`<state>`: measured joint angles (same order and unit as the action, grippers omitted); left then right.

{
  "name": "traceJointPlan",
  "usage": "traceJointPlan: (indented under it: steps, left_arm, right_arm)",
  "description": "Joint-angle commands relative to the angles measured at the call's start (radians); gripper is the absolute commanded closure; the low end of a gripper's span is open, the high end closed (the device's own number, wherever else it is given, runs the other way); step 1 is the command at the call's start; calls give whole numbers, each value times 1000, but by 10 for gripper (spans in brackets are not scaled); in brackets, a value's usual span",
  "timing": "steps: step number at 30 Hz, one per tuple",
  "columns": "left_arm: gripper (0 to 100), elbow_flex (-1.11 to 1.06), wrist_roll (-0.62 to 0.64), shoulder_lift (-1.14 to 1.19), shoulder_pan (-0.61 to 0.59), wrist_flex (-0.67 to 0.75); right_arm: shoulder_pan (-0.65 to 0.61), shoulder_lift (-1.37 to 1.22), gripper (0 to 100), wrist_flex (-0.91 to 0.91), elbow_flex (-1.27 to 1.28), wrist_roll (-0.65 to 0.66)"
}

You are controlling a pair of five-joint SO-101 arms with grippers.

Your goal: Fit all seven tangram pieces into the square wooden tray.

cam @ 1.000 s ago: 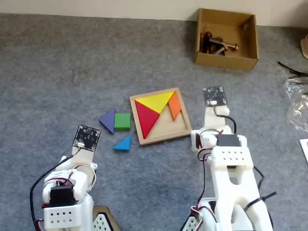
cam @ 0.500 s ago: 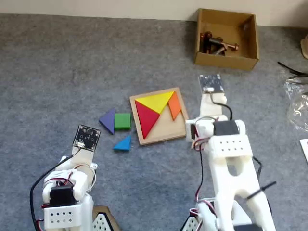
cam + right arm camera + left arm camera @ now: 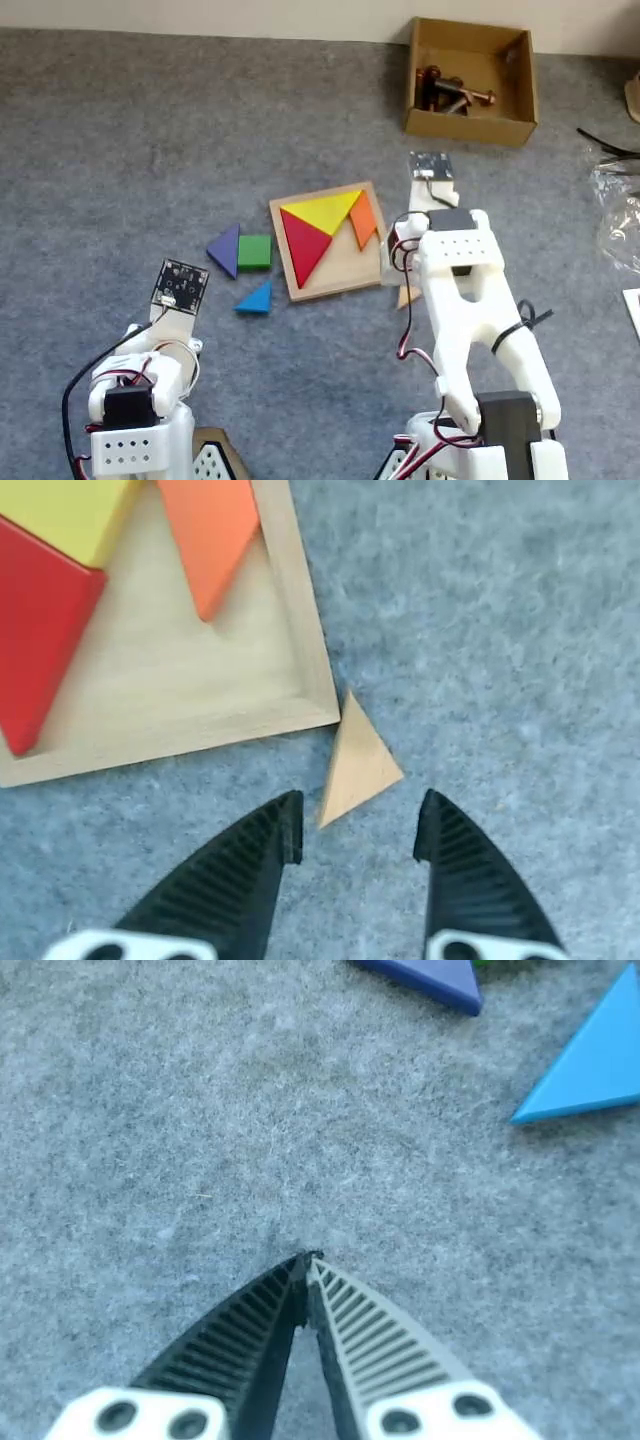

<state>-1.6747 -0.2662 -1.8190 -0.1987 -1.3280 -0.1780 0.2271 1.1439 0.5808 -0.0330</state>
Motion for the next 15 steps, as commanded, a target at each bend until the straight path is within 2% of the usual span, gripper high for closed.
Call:
traceJointPlan:
  steps: [1, 15]
  left_arm:
    - [986, -21, 8, -7, -13, -6]
    - [986, -21, 8, -7, -13, -6]
  right_arm:
    - [-10, 58, 811, 12, -61, -11]
    - [44, 113, 811, 7, -56, -9]
